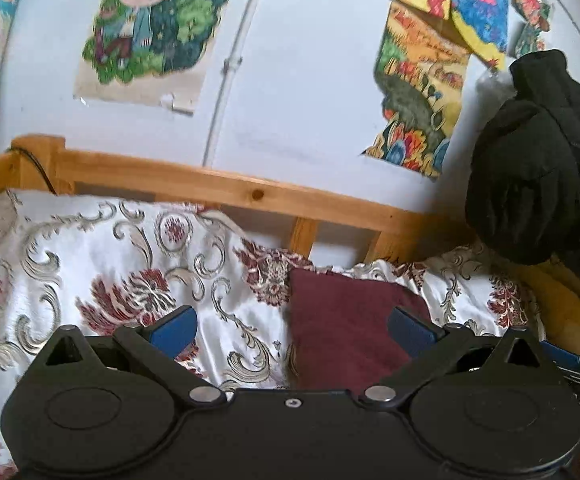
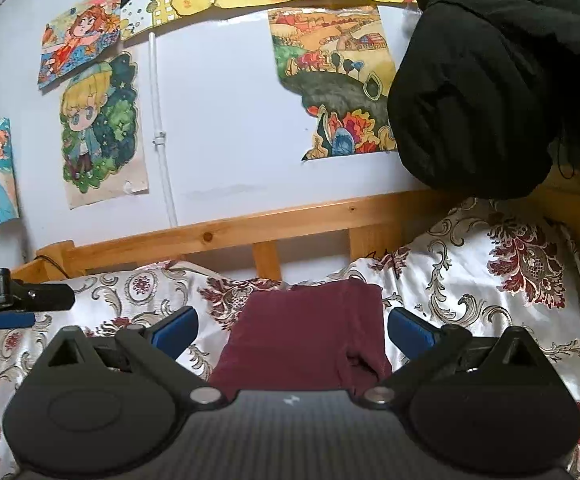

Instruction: Fold small clothes

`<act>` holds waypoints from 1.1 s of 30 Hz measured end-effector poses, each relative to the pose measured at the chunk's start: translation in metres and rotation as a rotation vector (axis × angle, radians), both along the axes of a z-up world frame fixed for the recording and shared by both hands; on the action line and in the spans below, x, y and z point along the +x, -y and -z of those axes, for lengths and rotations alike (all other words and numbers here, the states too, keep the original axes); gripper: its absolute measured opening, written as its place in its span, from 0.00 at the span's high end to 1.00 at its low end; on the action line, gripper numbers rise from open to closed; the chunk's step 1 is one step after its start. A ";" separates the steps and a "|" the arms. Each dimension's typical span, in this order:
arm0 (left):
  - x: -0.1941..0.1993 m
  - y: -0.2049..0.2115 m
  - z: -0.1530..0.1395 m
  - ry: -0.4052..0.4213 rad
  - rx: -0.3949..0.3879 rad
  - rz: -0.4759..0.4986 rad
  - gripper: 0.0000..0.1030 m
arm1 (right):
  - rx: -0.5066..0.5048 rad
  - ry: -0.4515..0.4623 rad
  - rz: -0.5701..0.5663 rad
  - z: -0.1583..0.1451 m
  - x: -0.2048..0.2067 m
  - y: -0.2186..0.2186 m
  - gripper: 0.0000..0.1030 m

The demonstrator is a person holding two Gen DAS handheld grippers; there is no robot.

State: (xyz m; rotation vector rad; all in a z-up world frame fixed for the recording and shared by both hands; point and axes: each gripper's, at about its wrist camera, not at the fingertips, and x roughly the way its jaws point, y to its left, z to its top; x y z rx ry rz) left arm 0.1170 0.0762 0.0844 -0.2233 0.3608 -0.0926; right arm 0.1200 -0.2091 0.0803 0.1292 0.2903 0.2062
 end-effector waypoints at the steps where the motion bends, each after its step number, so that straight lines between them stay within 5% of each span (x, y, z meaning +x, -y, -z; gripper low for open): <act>1: -0.005 0.000 -0.002 0.007 0.004 -0.002 0.01 | -0.001 -0.004 0.001 -0.002 -0.004 0.000 0.00; 9: -0.039 -0.003 -0.008 0.045 0.025 -0.013 0.01 | -0.021 -0.024 0.007 -0.008 -0.034 0.005 0.00; 15: -0.062 0.006 0.017 0.008 0.090 0.018 0.01 | -0.053 -0.051 0.022 0.000 -0.050 0.009 0.00; 19: -0.074 0.006 0.032 0.006 0.065 0.036 0.01 | -0.027 -0.112 0.047 0.013 -0.057 0.014 0.00; 33: -0.059 0.014 0.067 -0.112 0.115 0.051 0.01 | -0.077 -0.170 0.070 0.035 -0.064 0.005 0.00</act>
